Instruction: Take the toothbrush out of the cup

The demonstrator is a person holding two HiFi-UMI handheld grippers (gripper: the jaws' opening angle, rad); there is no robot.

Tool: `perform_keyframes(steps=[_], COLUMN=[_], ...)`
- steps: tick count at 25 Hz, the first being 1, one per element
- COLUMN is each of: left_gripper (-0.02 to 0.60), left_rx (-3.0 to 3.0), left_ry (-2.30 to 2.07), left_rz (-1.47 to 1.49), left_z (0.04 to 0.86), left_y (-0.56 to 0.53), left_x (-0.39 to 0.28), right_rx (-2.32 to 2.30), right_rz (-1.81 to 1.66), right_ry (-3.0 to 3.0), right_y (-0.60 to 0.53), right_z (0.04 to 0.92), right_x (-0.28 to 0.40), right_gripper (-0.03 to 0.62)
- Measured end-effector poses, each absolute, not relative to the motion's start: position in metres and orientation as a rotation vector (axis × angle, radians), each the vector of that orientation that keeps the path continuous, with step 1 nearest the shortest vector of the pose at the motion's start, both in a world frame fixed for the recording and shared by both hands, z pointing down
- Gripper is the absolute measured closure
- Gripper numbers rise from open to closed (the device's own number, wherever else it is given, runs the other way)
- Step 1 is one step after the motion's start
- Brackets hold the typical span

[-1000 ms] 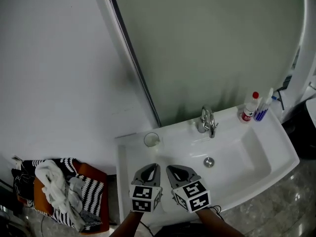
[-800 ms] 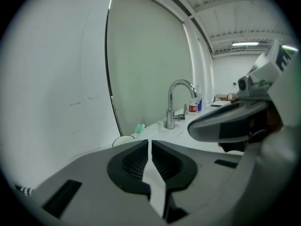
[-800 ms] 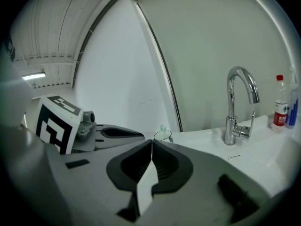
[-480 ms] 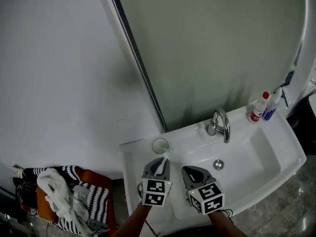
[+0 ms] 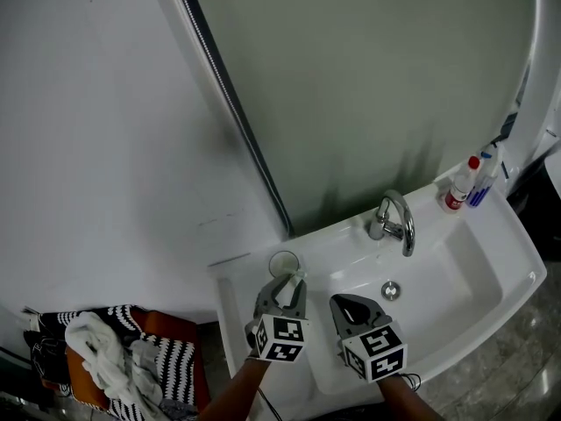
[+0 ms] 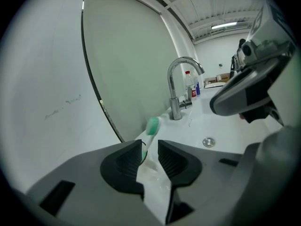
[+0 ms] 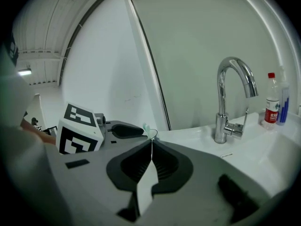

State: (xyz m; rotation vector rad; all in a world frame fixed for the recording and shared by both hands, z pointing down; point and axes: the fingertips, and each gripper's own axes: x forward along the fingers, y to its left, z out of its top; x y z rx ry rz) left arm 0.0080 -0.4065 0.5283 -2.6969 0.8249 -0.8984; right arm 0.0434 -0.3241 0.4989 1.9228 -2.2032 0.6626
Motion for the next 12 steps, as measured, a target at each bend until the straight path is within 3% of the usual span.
perform_keyframes(steps=[12], left_gripper=[0.483], left_rx=[-2.648], left_ry=[0.790], left_rz=[-0.888], left_z=[0.540], left_y=[-0.418], left_x=[0.023], right_rx=[1.961], right_rz=[0.704], right_ry=[-2.144], right_y=[-0.322], right_z=[0.510], right_x=[0.054], right_gripper=[0.582])
